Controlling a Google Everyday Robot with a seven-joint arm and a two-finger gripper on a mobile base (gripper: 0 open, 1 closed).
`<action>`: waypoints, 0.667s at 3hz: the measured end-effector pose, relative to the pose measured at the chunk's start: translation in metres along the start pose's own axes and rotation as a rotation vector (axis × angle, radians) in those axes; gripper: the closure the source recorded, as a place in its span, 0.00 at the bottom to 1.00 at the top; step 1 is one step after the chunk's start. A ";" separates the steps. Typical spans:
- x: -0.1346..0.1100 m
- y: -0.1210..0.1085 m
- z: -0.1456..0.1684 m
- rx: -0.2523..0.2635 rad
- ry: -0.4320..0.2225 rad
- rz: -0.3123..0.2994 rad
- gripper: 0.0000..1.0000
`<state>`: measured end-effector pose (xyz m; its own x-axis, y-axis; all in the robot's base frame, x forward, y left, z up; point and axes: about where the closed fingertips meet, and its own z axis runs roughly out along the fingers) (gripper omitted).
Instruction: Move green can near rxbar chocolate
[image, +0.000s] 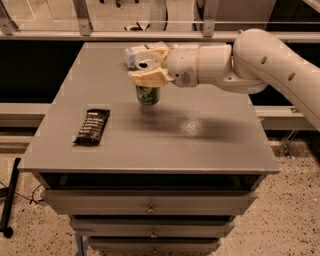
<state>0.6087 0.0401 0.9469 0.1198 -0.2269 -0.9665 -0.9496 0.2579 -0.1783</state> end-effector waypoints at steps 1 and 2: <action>0.002 0.010 0.022 -0.026 0.017 0.003 1.00; 0.013 0.013 0.038 -0.038 0.008 0.032 1.00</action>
Offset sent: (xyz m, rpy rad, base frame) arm 0.0071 0.0474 -0.0418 0.0221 0.0799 0.0274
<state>0.6088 0.0762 0.9249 0.0868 -0.2261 -0.9702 -0.9631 0.2299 -0.1398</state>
